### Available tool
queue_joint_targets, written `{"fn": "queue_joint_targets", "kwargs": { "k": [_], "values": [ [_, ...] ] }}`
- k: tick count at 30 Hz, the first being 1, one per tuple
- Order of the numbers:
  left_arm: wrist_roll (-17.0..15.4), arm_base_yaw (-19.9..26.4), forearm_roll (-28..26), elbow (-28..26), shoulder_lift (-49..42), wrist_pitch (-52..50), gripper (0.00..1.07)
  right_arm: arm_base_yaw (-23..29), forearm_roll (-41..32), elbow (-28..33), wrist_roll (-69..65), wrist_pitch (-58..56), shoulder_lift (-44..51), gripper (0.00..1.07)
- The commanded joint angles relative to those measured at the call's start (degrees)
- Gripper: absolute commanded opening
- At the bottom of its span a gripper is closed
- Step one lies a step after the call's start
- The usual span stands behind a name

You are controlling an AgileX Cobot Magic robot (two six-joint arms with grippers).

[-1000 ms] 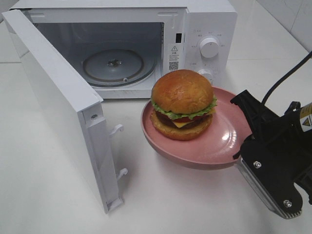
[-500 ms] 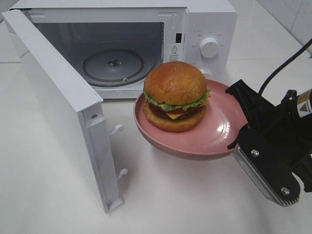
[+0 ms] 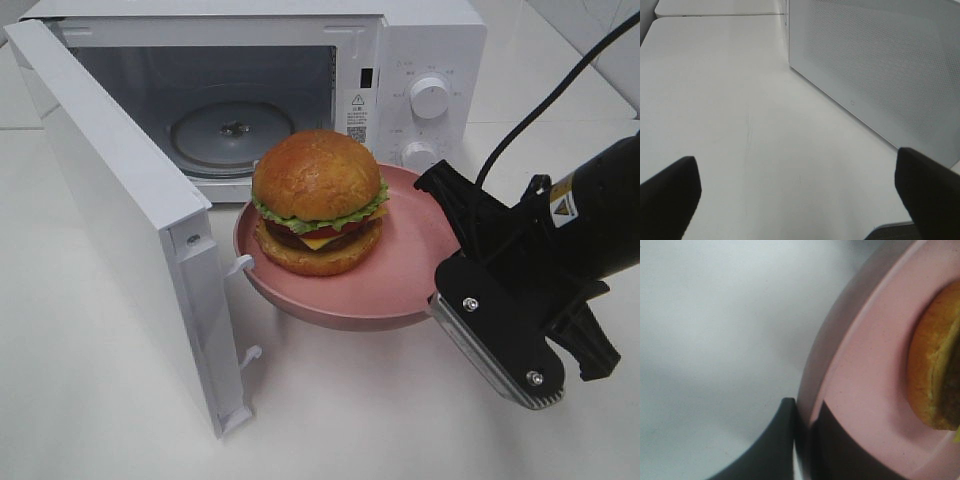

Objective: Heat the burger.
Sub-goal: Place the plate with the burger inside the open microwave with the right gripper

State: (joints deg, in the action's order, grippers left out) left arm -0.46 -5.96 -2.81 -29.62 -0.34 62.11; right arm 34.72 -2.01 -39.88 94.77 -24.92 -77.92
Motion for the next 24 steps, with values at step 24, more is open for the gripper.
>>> {"fn": "queue_joint_targets", "kwargs": {
  "k": [24],
  "values": [
    [0.1, -0.1, -0.3, 0.0, -0.2, -0.8, 0.98, 0.1, 1.3, -18.2, -1.0, -3.4, -12.7, 0.0]
  ]
}}
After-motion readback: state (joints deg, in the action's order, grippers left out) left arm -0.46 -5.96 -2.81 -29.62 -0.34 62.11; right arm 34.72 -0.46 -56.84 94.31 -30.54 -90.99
